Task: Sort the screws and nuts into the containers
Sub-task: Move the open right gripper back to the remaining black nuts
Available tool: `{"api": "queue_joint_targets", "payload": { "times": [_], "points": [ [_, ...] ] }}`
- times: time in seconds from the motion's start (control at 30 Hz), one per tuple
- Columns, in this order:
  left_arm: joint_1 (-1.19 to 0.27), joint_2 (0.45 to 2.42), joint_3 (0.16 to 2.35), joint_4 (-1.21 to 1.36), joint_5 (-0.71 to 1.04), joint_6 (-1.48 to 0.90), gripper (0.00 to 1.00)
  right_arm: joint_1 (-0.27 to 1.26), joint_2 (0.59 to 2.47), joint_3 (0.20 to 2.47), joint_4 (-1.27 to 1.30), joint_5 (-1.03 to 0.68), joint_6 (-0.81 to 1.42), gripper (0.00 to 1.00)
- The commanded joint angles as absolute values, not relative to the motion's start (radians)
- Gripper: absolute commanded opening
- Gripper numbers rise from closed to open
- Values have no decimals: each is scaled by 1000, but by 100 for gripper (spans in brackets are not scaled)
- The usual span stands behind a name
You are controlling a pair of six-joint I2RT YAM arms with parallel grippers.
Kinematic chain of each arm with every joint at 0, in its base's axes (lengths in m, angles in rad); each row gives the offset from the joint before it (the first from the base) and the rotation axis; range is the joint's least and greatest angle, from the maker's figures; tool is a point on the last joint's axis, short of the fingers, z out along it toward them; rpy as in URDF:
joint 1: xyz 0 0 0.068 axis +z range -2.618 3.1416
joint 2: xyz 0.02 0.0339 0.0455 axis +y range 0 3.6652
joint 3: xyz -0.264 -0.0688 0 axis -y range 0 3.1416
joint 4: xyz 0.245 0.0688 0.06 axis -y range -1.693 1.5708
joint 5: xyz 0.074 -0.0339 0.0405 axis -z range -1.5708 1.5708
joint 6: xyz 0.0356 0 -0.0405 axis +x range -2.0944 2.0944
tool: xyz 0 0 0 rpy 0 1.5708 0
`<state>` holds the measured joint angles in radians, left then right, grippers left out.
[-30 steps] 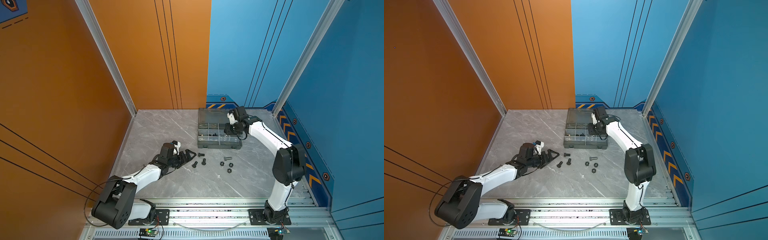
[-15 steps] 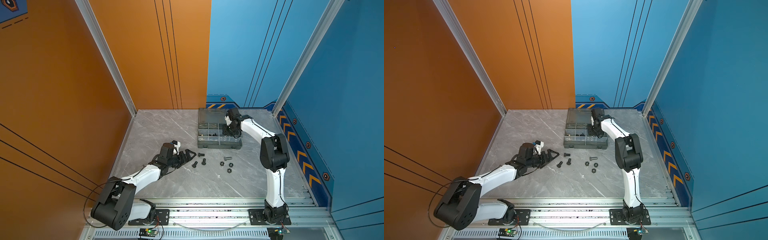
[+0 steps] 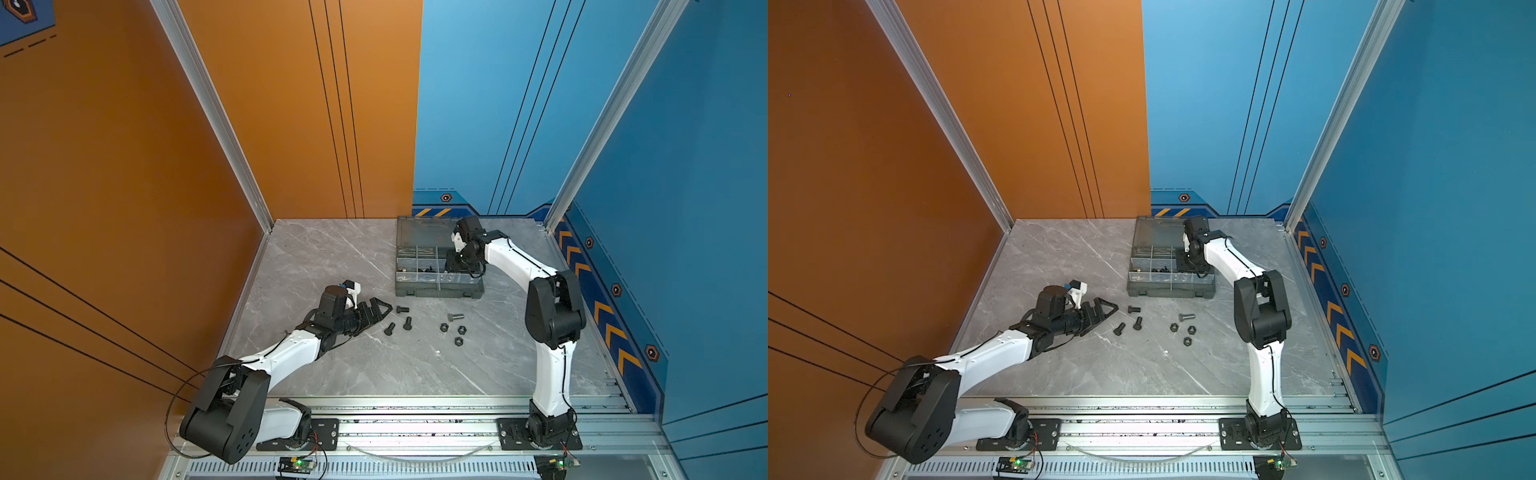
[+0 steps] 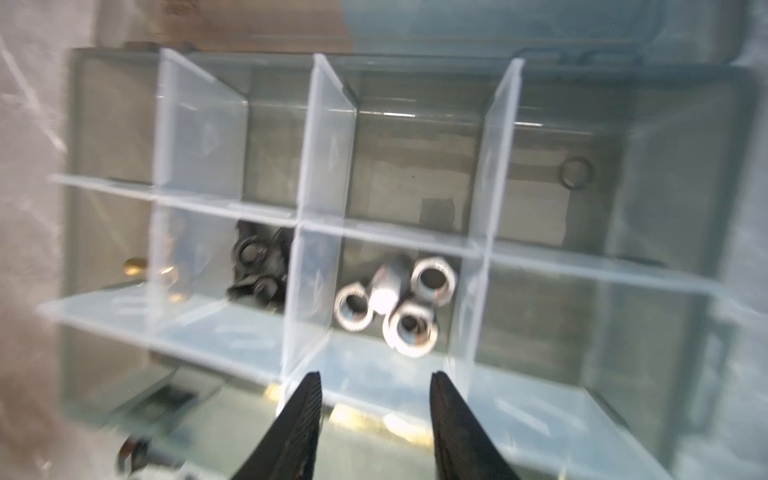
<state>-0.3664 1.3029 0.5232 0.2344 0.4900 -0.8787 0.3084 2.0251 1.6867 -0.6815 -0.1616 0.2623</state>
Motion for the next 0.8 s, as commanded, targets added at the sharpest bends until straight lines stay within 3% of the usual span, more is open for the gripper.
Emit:
{"api": "queue_joint_targets", "payload": {
  "times": [0.0, 0.4, 0.77],
  "points": [
    [-359, 1289, 515, 224, 485, -857, 98, 328, 1894, 1616, -732, -174, 240, 47],
    [-363, 1279, 506, 225, 480, -853, 98, 453, 1610, 1247, -725, -81, 338, 52],
    [-370, 1289, 510, 237, 486, -857, 98, 527, 1543, 1046, -694, 27, 472, 54]
  ]
}}
